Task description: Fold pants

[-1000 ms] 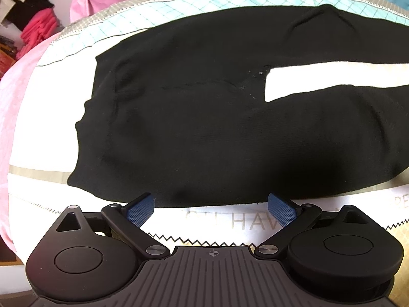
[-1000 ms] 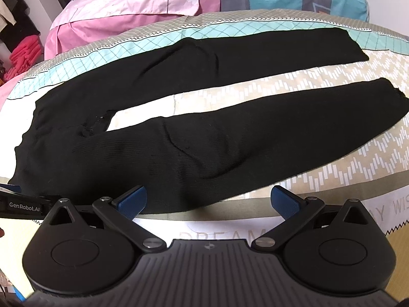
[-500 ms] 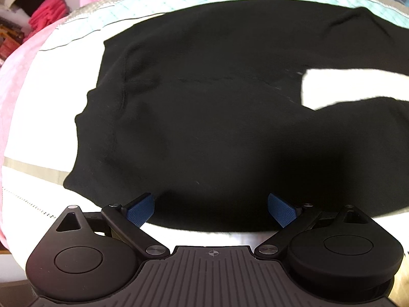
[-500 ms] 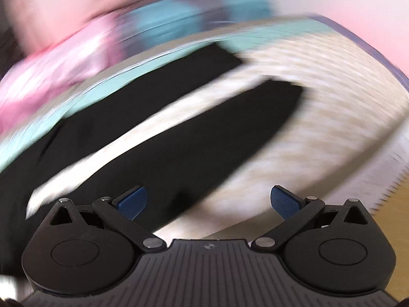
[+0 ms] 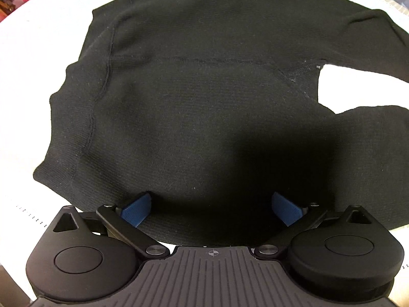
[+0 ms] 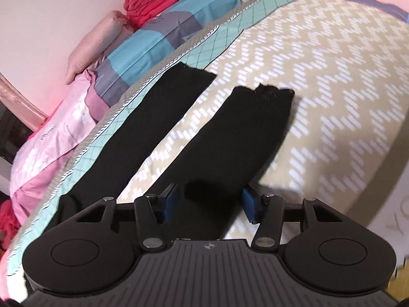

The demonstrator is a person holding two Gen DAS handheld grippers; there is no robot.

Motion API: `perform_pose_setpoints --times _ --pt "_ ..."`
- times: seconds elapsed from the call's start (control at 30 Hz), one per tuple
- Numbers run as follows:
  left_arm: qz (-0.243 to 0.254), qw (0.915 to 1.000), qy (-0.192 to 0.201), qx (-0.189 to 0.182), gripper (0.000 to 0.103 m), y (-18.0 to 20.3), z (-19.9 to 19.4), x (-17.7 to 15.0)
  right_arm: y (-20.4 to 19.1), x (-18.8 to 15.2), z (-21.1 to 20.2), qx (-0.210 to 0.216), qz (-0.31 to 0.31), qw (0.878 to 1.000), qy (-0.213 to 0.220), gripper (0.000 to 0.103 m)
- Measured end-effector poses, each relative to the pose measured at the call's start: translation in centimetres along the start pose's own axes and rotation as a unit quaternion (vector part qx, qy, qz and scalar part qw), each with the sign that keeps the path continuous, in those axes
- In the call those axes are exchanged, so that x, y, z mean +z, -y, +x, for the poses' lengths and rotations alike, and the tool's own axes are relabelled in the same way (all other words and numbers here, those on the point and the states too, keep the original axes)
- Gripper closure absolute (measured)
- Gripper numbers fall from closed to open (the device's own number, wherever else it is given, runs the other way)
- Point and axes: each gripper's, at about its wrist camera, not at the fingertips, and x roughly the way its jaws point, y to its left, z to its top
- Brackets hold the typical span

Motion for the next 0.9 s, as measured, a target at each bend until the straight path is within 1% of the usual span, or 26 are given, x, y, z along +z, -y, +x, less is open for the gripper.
perform_pose_setpoints --times 0.07,0.1,0.13,0.17,0.2,0.27,0.3,0.33,0.37,0.4,0.43,0.47,0.5,0.53,0.57,0.6,0.63,0.67,0.7,0.73,0.77,0.8,0.83,0.87,0.9 --pt "0.0 1.0 0.004 0.003 0.0 0.2 -0.1 -0.1 0.7 0.2 0.3 0.013 0.024 1.0 0.015 0.049" --pt "-0.001 1.0 0.005 0.004 0.0 0.2 -0.1 -0.2 1.2 0.3 0.4 0.021 0.043 0.999 0.019 0.056" --pt "-0.002 1.0 0.005 0.004 0.0 0.1 -0.1 -0.1 1.4 0.2 0.5 0.021 0.05 0.998 0.02 0.065" --pt "-0.003 1.0 0.005 0.004 0.0 0.2 -0.2 -0.2 1.5 0.3 0.8 0.011 0.045 0.999 0.018 0.09" --pt "-0.004 1.0 0.004 0.004 0.0 0.2 -0.2 -0.3 1.6 0.2 0.8 0.005 0.034 0.999 0.014 0.092" --pt "-0.006 1.0 0.002 0.006 0.0 0.4 -0.2 -0.3 1.9 0.4 0.1 0.019 0.033 0.999 0.011 0.095" --pt "-0.008 0.9999 -0.002 0.009 0.0 0.5 -0.3 -0.2 2.0 0.8 -1.0 0.025 0.028 0.999 0.02 0.096" --pt "-0.01 0.9999 -0.006 0.012 0.0 0.6 -0.4 -0.1 2.3 1.1 -2.4 0.033 0.021 0.998 0.043 0.096" --pt "-0.011 0.9998 -0.009 0.015 0.0 0.8 -0.5 -0.1 2.9 1.5 -4.1 0.035 0.014 0.996 0.076 0.096" --pt "-0.01 0.9998 -0.01 0.016 0.0 0.9 -0.6 -0.2 3.9 1.9 -5.0 0.022 0.014 0.995 0.094 0.096" --pt "-0.008 0.9998 -0.009 0.018 0.0 1.0 -0.7 -0.3 5.2 2.3 -5.0 0.01 0.026 0.996 0.087 0.096" --pt "-0.006 0.9997 -0.007 0.021 0.0 1.3 -0.7 -0.3 6.4 2.5 -4.5 0.006 0.043 0.997 0.061 0.096" --pt "-0.005 0.9997 -0.005 0.024 0.0 1.4 -0.7 -0.4 7.6 2.4 -3.5 0.002 0.063 0.998 0.025 0.096" --pt "-0.006 0.9997 -0.003 0.024 0.0 1.6 -0.6 -0.4 7.9 2.1 -3.0 -0.003 0.062 0.998 0.008 0.096" --pt "-0.008 0.9997 -0.002 0.023 0.0 1.7 -0.7 -0.4 7.8 1.8 -3.2 -0.002 0.052 0.999 0.014 0.094" --pt "-0.01 0.9997 -0.002 0.02 0.0 1.6 -0.7 -0.5 7.5 1.6 -3.7 -0.004 0.046 0.999 0.026 0.088" --pt "-0.009 0.9998 -0.002 0.018 0.0 1.5 -0.7 -0.5 7.2 1.4 -4.1 -0.012 0.049 0.998 0.044 0.084" --pt "-0.007 0.9998 -0.002 0.016 0.0 1.4 -0.8 -0.6 7.2 1.2 -4.1 -0.025 0.054 0.997 0.053 0.077" --pt "-0.004 0.9999 -0.001 0.014 0.0 1.3 -0.9 -0.6 7.1 1.2 -3.9 -0.037 0.052 0.997 0.048 0.082" --pt "0.0 1.0 0.0 0.01 0.0 1.3 -0.9 -0.6 7.0 1.4 -4.2 -0.048 0.047 0.997 0.047 0.083" --pt "0.003 1.0 0.001 0.006 0.0 1.0 -0.8 -0.6 6.7 1.4 -4.7 -0.064 0.049 0.996 0.048 0.079" --pt "0.007 1.0 0.003 0.002 0.0 0.6 -0.7 -0.8 6.3 1.5 -5.7 -0.09 0.054 0.993 0.059 0.069" --pt "0.01 0.9999 0.006 -0.003 0.0 0.5 -0.7 -0.9 5.9 1.3 -6.4 -0.104 0.057 0.99 0.071 0.06" --pt "0.013 0.9999 0.008 -0.007 0.0 0.4 -0.8 -1.1 5.6 1.0 -7.3 -0.103 0.063 0.989 0.08 0.039" --pt "0.018 0.9997 0.012 -0.013 0.0 0.2 -0.9 -1.3 5.2 0.6 -8.2 -0.09 0.072 0.99 0.079 0.032"
